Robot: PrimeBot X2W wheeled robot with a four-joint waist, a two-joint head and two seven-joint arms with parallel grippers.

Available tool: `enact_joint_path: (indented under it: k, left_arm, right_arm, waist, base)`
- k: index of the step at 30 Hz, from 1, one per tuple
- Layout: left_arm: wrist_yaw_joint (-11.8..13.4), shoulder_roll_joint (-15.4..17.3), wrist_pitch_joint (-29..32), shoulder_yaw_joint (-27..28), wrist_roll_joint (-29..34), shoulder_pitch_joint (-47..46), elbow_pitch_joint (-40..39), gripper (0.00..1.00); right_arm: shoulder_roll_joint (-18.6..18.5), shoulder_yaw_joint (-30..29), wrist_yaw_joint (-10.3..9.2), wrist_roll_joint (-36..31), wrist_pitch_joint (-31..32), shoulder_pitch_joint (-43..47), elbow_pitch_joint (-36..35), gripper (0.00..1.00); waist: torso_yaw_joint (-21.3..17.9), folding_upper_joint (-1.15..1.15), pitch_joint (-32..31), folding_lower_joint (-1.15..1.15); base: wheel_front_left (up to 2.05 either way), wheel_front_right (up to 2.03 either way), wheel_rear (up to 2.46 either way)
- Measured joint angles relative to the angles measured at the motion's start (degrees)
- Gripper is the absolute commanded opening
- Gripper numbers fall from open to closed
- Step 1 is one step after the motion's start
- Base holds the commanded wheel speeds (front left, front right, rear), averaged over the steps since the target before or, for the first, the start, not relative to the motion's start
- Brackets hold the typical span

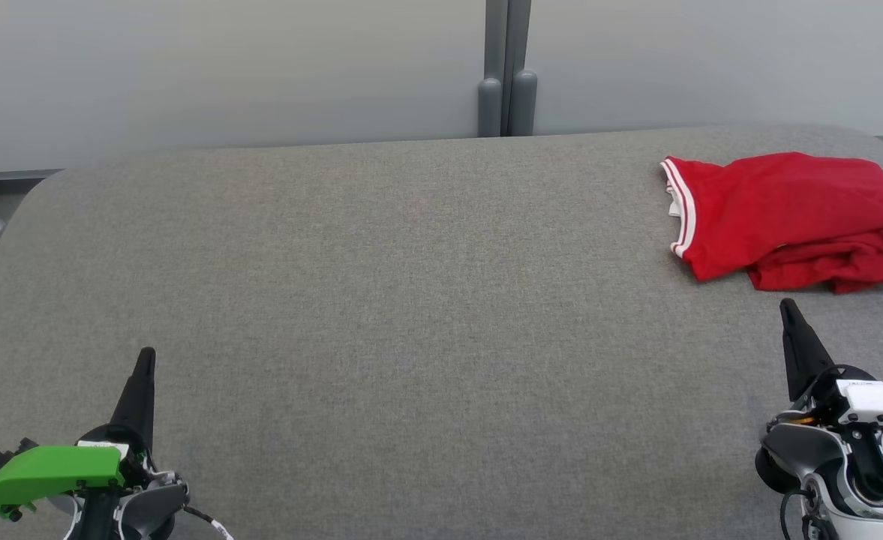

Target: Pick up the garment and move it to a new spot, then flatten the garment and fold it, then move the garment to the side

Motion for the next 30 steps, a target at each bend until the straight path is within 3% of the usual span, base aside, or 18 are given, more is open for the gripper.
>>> enact_joint_path:
  k: [30]
  left_arm:
    - [0.0,0.0,0.0,0.0,0.0,0.0,0.0,0.00]
  right_arm:
    - [0.0,0.0,0.00,0.0,0.0,0.0,0.0,0.00]
  waist:
    - [0.0,0.00,0.0,0.00]
  base:
    - [0.00,0.00,0.00]
